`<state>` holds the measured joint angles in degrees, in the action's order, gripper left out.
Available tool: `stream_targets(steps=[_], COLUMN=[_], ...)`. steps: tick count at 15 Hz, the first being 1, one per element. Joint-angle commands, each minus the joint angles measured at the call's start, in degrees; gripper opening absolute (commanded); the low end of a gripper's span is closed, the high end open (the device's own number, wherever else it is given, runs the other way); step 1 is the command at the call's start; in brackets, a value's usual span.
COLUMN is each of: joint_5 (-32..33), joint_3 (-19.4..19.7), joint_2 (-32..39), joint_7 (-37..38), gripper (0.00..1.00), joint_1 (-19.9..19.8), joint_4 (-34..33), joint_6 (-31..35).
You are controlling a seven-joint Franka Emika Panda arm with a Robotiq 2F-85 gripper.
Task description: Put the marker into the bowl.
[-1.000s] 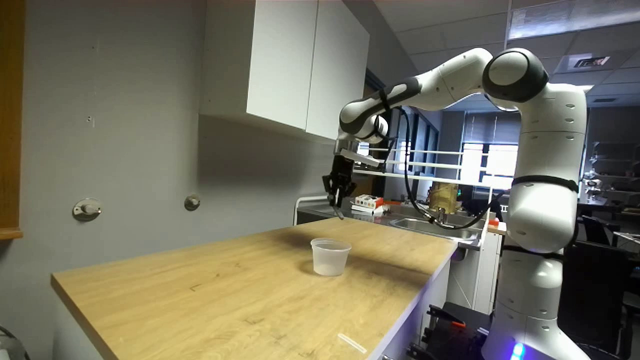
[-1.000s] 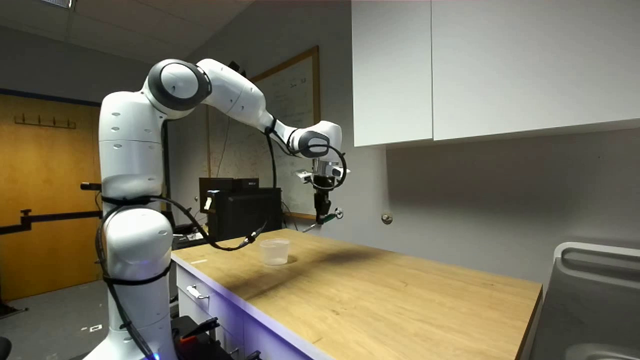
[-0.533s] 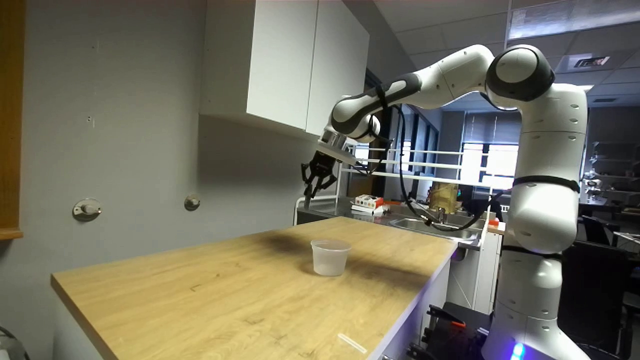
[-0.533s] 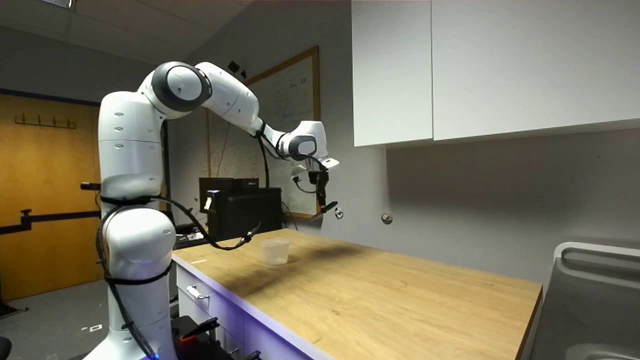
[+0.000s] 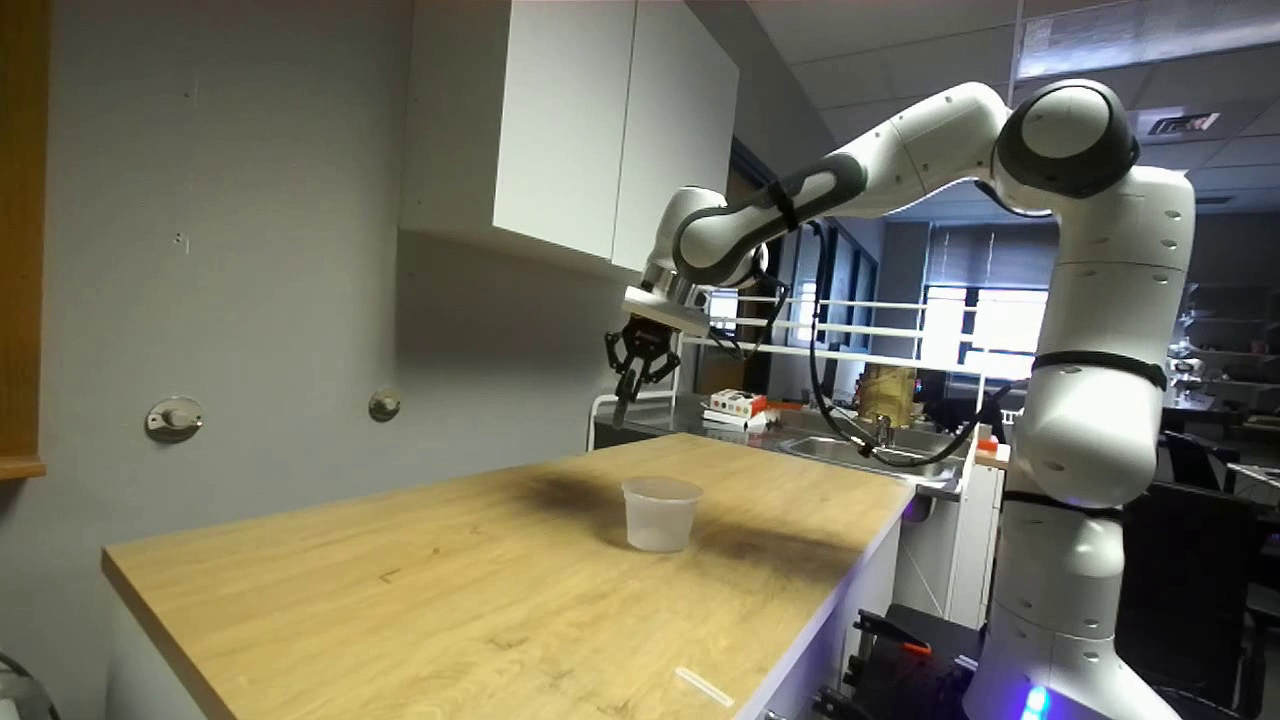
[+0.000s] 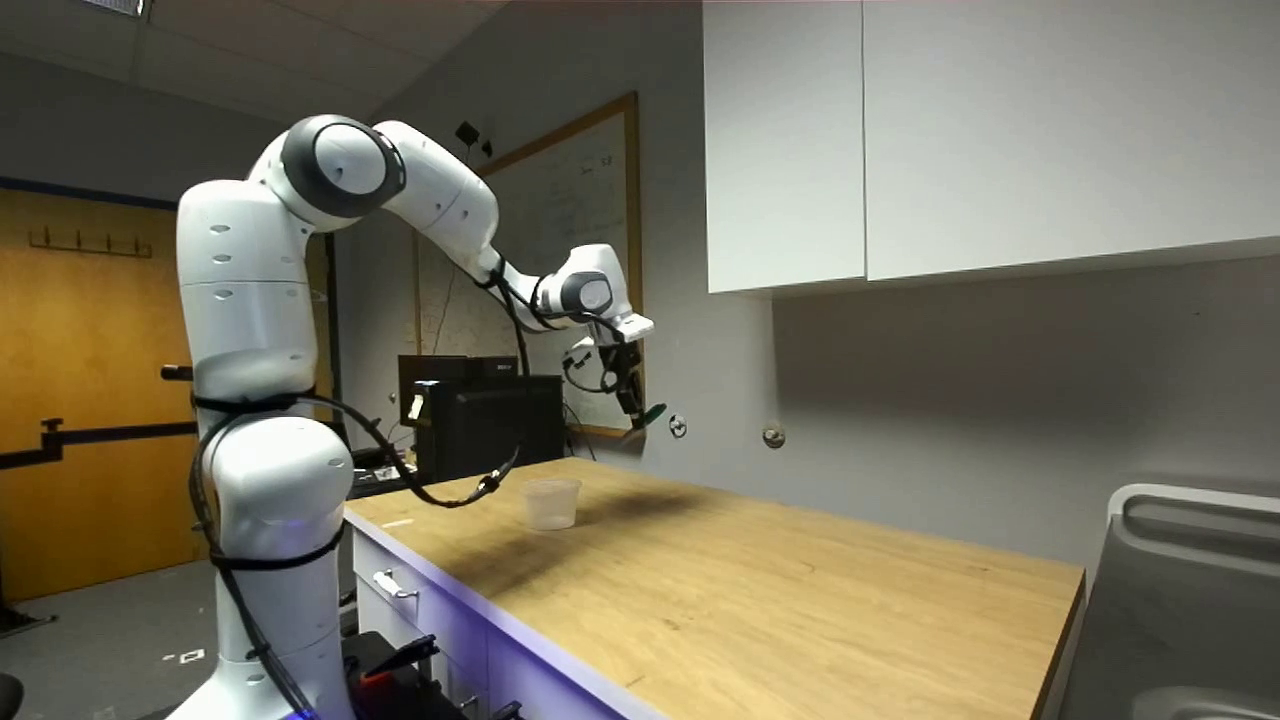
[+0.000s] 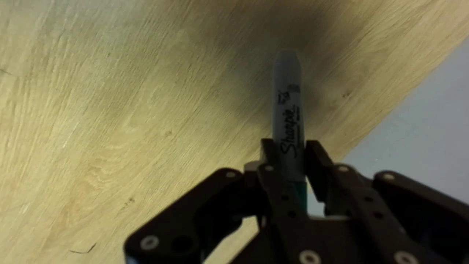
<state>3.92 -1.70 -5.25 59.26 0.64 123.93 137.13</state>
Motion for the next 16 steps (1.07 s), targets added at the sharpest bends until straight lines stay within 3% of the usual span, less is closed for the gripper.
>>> stream_targets(steps=[1,6,16], joint_5=[1.18,-0.30,3.09], joint_3=[-0.90,-2.00,-6.98], joint_2=[-7.79,-12.26,-10.49], joint_7=[2.84,1.40,3.84], gripper=[0.07,0.07,0.07], joint_1=[-0.67,-1.27,-1.13], joint_4=[4.99,9.84,15.85], joint_6=[-3.37,-4.73,-5.73])
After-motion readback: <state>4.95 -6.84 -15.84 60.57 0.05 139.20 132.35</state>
